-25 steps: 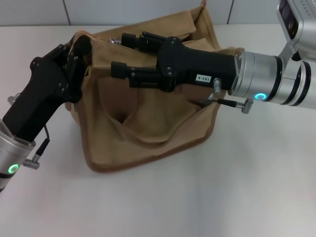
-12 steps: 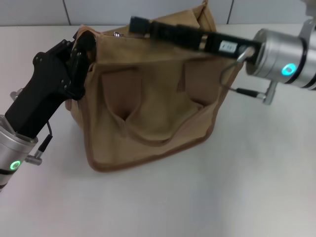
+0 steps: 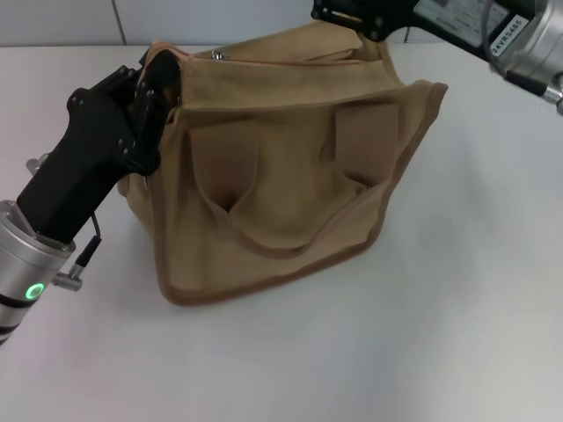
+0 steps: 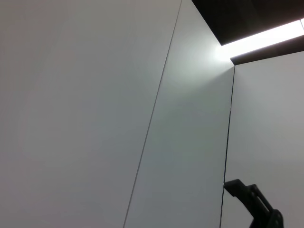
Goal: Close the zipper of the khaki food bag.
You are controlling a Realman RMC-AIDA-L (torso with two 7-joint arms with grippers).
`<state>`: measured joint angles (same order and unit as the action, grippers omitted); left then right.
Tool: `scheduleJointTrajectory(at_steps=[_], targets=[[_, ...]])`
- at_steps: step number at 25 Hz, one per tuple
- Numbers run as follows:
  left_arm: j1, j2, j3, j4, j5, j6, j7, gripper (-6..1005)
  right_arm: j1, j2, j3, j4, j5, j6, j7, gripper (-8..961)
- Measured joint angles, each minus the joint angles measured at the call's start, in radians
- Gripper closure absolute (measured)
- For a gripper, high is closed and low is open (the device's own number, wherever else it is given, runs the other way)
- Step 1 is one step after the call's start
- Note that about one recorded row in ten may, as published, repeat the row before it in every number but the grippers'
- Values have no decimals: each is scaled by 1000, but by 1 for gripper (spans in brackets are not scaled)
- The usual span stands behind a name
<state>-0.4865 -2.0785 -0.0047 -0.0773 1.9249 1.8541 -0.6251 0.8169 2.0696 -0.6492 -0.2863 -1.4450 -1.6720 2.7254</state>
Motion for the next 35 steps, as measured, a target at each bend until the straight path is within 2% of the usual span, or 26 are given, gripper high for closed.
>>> scheduleJointTrajectory(at_steps=[5, 10, 22, 35], targets=[[-4, 0, 6, -1, 0, -6, 31, 966, -2, 9, -15, 40, 20, 4, 42, 116], [-7, 1, 8, -1, 1, 1, 31, 966, -16, 14, -75, 51, 16, 40, 18, 116], [-5, 0, 9, -1, 1, 6, 32, 966, -15, 16, -155, 100, 14, 60, -22, 116], [-11, 0, 12, -10, 23, 16, 33, 965, 6, 19, -196, 105, 14, 104, -34, 121]])
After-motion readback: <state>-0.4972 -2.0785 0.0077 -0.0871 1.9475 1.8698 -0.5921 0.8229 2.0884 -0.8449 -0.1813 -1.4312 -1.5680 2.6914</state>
